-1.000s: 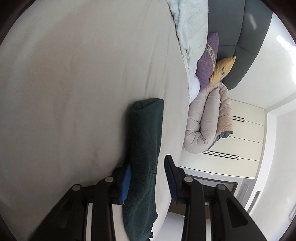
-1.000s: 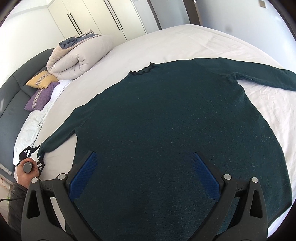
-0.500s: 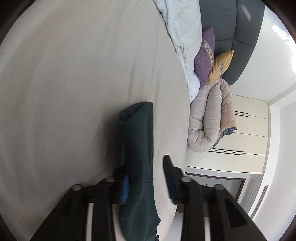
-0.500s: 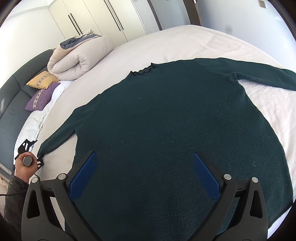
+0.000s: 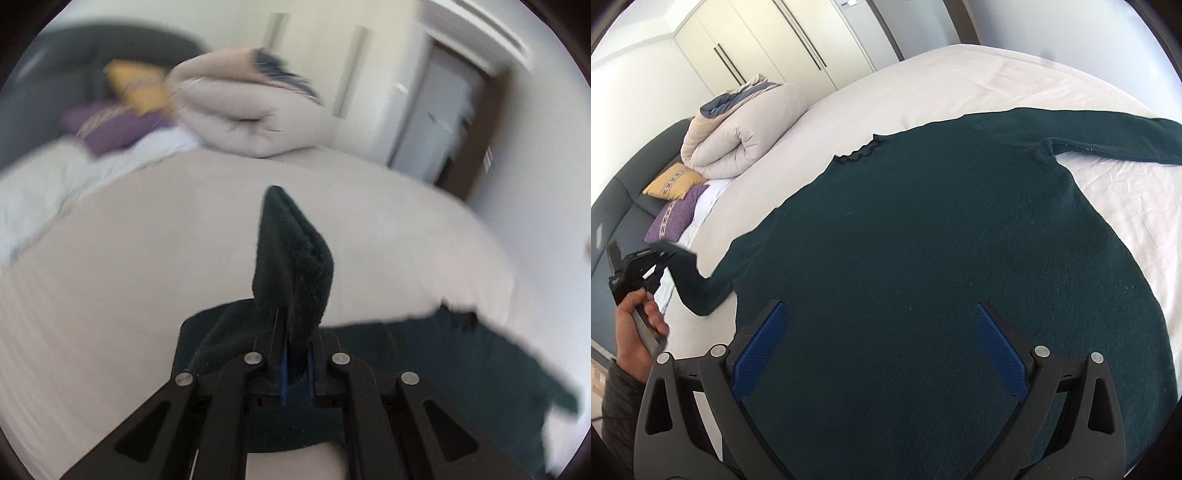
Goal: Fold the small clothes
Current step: 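Lay the held sleeve across the sweater body and open the left tool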
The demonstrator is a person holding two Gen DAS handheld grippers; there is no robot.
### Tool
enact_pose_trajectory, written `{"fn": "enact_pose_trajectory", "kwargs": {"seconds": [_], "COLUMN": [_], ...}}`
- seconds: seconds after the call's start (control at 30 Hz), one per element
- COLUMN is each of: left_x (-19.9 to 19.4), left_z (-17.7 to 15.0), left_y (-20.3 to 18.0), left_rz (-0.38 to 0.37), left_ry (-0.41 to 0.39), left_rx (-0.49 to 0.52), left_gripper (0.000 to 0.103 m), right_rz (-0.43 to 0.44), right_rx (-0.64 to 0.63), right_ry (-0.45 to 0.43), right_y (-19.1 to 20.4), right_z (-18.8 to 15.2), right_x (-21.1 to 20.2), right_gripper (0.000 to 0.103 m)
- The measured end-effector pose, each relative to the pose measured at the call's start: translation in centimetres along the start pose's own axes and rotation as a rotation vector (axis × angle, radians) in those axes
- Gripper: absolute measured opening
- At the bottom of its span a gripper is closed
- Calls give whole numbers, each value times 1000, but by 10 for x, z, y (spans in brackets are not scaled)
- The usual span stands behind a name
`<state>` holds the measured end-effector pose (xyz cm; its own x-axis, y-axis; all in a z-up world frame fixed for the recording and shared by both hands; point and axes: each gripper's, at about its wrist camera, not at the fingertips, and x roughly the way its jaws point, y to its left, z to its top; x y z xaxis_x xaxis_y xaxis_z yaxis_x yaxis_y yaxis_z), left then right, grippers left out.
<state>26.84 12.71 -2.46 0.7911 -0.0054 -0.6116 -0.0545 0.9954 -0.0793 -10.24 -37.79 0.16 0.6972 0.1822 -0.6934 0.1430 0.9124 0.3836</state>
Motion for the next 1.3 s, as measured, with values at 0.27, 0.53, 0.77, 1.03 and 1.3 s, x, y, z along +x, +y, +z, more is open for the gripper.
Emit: {"fn": "enact_pose_trajectory", "kwargs": {"seconds": [0.27,0.53,0.77,1.03,1.3], "left_x": [25,19,17,10,-22], "left_z": [-105,-107,-106,-100,-65], "left_y": [-134,-130,-123,-116,-53], "left_rz": [110,124,119,75,-63], "left_ry": [20,-47,-77,-76,-89], "left_rx": [571,567,530,482,171], "left_gripper": [7,7,7,42,61], "right_rz": [233,537,590,521,399], "right_rx": [177,362,335,187,158], "right_ry": [188,437,598,592,430], "right_y": [-35,2,69,111,65], "right_z": [61,95,94,105,170], "right_x": [70,189,271,302,264], "right_gripper": [87,79,59,8,7]}}
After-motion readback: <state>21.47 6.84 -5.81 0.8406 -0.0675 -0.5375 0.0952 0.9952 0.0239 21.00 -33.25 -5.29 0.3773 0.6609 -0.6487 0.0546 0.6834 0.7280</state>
